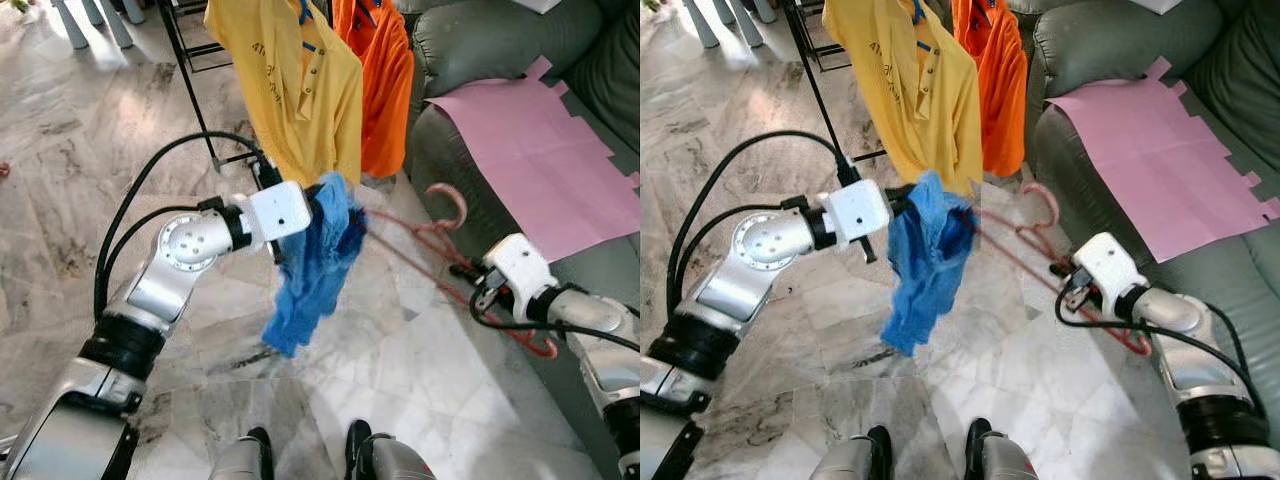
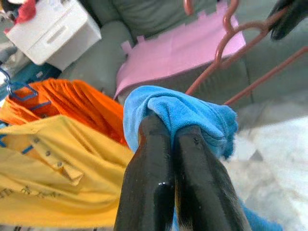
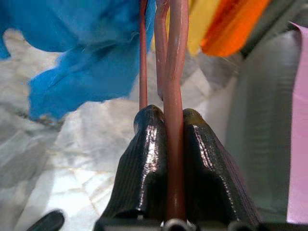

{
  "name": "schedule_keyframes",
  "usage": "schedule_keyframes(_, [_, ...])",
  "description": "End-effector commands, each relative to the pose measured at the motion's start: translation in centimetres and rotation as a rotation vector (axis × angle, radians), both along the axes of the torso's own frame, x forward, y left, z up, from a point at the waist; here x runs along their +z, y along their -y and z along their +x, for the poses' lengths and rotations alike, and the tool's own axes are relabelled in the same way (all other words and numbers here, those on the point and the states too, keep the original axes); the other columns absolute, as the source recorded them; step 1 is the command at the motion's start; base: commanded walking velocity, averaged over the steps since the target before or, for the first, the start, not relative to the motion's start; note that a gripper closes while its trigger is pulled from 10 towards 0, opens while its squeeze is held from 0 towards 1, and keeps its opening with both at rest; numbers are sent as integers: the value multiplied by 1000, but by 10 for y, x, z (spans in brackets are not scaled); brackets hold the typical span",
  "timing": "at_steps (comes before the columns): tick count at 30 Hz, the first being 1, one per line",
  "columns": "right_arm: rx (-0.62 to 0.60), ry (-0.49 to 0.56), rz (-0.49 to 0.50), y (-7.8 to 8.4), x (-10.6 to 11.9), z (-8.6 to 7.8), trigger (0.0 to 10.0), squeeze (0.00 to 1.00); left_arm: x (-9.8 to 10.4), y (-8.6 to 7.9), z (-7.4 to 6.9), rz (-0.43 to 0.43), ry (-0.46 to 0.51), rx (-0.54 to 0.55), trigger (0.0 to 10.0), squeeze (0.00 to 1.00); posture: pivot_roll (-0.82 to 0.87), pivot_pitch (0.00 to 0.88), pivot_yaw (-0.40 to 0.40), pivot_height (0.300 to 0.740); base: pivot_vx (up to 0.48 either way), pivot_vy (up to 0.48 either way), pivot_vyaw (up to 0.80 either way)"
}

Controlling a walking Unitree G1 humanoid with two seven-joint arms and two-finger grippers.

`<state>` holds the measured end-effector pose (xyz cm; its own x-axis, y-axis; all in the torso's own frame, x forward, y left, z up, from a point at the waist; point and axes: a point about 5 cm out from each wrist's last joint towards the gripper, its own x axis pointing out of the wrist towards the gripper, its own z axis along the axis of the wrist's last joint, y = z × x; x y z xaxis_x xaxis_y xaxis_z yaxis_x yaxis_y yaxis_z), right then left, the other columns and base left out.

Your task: Hang hanger

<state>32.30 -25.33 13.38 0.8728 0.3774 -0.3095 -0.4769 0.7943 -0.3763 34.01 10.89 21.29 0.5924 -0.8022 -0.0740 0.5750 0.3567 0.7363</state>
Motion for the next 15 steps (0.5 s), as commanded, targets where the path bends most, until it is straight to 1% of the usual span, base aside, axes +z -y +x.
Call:
schedule_keyframes(1, [-31,12,30,3,-1,-1,10000,0,10,6,-5,-36,42,-29,10000,0,-30,269,5,740,0,0,0])
schedule_keyframes(4, [0,16,46,-2,-1,-1,10000,0,11,12,-6,-48,66,-36,10000,0,-30,269,5,740,0,0,0])
schedule_keyframes(6, [59,-6,65,-10,-4,-3,10000,0,12,17,-4,-45,116,-33,10000,0,-35,269,4,740,0,0,0])
schedule_keyframes(8, [83,-19,84,-13,-5,-5,10000,0,12,20,-4,-43,136,-35,10000,0,-37,268,4,740,0,0,0])
schedule_keyframes(12, [172,-73,106,-19,-9,-14,10000,0,8,26,-4,-3,165,-55,10000,0,-41,269,5,740,0,0,0])
schedule_keyframes(13, [206,-97,115,-21,-11,-17,10000,0,5,28,-4,30,184,-66,10000,0,-41,269,5,740,0,0,0])
schedule_keyframes(15, [223,-109,118,-22,-11,-20,10000,0,3,28,-4,52,196,-72,10000,0,-42,270,6,740,0,0,0])
